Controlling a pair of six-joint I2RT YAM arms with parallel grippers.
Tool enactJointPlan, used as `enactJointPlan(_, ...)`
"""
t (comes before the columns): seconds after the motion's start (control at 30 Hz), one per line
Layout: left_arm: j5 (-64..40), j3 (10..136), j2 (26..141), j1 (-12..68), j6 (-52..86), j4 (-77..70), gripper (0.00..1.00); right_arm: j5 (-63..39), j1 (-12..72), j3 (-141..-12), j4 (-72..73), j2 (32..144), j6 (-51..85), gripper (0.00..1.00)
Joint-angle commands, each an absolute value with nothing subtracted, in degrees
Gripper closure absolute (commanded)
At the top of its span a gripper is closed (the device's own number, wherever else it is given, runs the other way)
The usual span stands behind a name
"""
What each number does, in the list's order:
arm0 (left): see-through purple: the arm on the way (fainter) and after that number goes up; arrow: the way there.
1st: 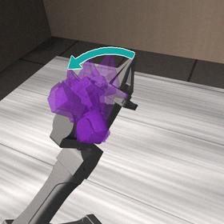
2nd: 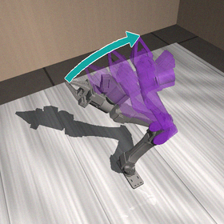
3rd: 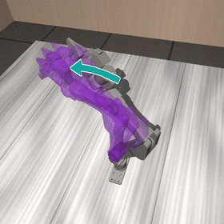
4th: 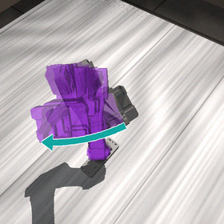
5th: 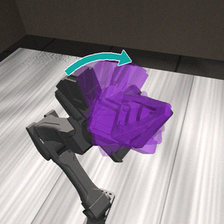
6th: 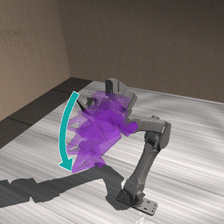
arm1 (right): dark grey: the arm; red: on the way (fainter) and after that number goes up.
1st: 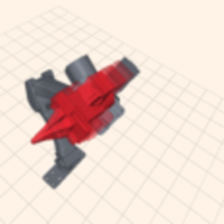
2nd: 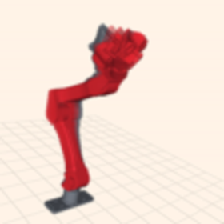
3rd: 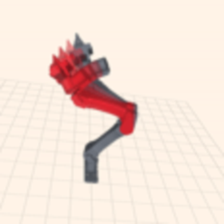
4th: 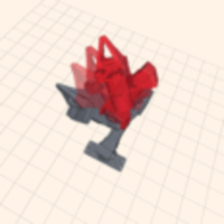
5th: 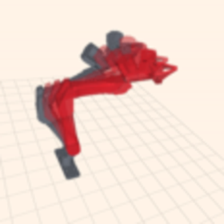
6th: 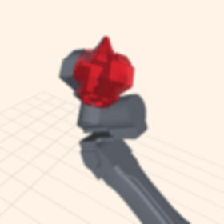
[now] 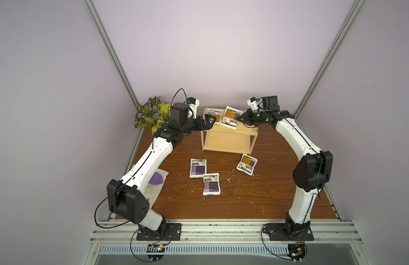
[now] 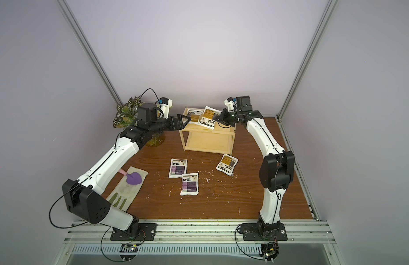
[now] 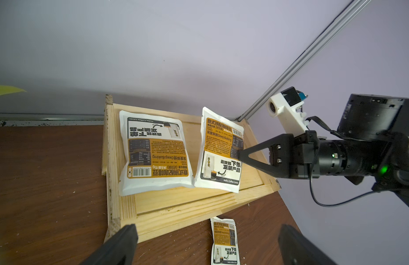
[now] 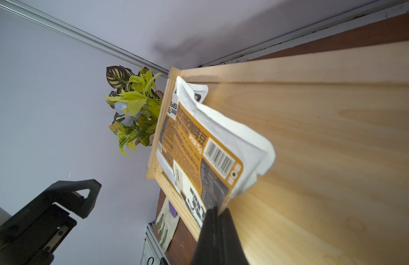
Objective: Place the bagged coffee beans on the shelf by color
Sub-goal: Place the bagged coffee beans on the shelf.
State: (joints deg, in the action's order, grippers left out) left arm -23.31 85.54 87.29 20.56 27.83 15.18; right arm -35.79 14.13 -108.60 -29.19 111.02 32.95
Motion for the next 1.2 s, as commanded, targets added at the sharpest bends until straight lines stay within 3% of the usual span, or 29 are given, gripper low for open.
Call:
enactJointPlan(0.0, -24.19, 85.34, 86.66, 20.02, 27.63, 13.49, 0.00, -34.82, 13.78, -112.09, -31.88, 110.83, 30.70, 1.00)
enactJointPlan(0.53, -24.71, 82.88, 86.24, 20.04, 28.30, 12.13, 0.00, -34.64, 12.57, -114.61, -34.70, 111.79, 29.14, 0.99)
enactJointPlan(0.73, -24.96, 82.39, 86.31, 20.01, 28.65, 11.79, 0.00, -33.69, 12.54, -117.52, -36.06, 112.82, 29.05, 0.68)
enactJointPlan(0.87, -25.18, 82.27, 86.29, 20.04, 28.78, 11.52, 0.00, -32.84, 12.48, -119.65, -37.54, 113.72, 28.58, 0.59)
enactJointPlan(1.17, -25.45, 82.20, 86.01, 20.03, 28.74, 11.34, 0.00, -31.32, 12.48, -123.46, -40.28, 115.48, 28.01, 0.51)
